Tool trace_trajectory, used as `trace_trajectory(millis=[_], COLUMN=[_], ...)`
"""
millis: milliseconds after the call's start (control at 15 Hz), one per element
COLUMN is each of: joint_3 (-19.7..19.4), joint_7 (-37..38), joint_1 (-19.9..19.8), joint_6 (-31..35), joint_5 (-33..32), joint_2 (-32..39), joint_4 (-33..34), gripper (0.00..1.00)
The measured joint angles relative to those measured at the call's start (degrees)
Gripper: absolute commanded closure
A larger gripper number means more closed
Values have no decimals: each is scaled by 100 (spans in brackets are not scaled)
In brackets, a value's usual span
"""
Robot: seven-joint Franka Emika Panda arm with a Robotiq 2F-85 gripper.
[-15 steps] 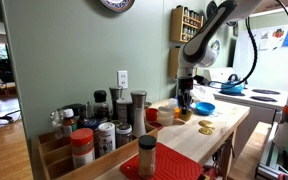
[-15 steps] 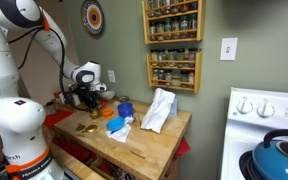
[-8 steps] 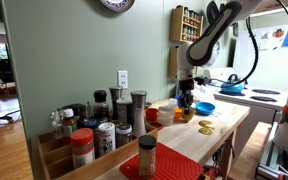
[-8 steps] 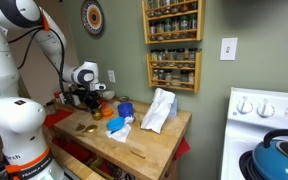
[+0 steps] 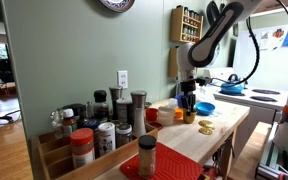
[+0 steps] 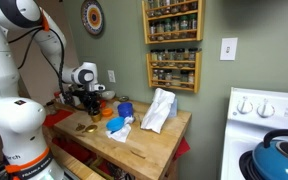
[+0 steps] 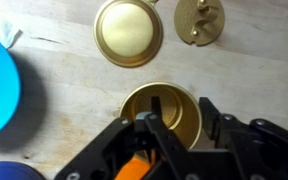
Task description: Pick up the laying gold cup and position it upright on the counter top, pick up the gold lid on the right and use it to cover the gold cup
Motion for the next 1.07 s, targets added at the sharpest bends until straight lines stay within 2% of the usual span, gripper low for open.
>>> trace_trajectory(millis=[200, 533, 800, 1067], joint_3=[3, -60, -337, -560], joint_7=[15, 11, -37, -72], joint_1=[-2, -83, -293, -427], joint_6=[-91, -623, -1100, -1213], joint_5=[22, 541, 1032, 1341], joint_2=[-14, -390, -929, -1140], joint_4=[3, -4, -209, -602], gripper=[1, 0, 0, 0])
